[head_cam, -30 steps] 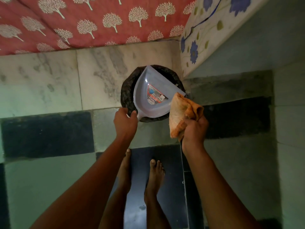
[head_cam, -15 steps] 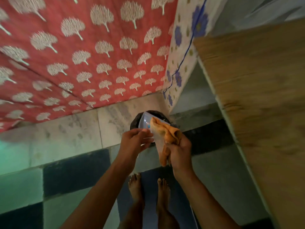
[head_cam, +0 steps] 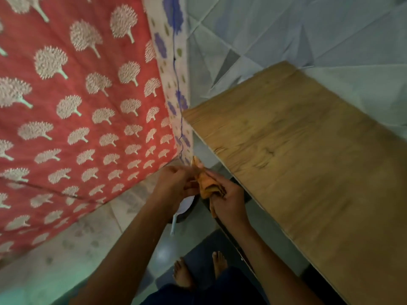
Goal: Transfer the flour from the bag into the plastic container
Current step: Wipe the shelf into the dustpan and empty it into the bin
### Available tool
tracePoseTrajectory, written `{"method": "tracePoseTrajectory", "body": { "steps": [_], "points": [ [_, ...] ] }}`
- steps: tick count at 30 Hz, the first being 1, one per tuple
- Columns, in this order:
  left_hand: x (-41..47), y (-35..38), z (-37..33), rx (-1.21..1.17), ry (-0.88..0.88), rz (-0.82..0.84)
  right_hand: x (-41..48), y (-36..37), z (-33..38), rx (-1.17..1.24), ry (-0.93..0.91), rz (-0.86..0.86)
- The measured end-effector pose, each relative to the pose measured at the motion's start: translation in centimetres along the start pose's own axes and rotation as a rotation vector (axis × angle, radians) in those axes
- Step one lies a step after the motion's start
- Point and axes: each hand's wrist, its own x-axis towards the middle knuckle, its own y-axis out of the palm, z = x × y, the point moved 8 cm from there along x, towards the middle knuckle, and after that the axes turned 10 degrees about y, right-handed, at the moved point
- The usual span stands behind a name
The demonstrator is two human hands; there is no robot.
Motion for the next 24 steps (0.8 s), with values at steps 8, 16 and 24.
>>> {"method": "tracePoseTrajectory", "body": {
  "steps": [8,16,24],
  "points": [
    [4.1,10.5,-3.9,0.096,-0.037,0.193,1.1,-9.9,2.7,0.109,-0.072,-0.198],
    [9.7,22.4,-6.1,0.238,0.010,0.374,5.2,-22.4,-2.8,0.483,0.018,-0.447],
    [14.4,30.0,-4.0,0.363,-0.078,0.589,10.6,-25.2,-8.3,1.061,0.339,-0.226]
  ]
}}
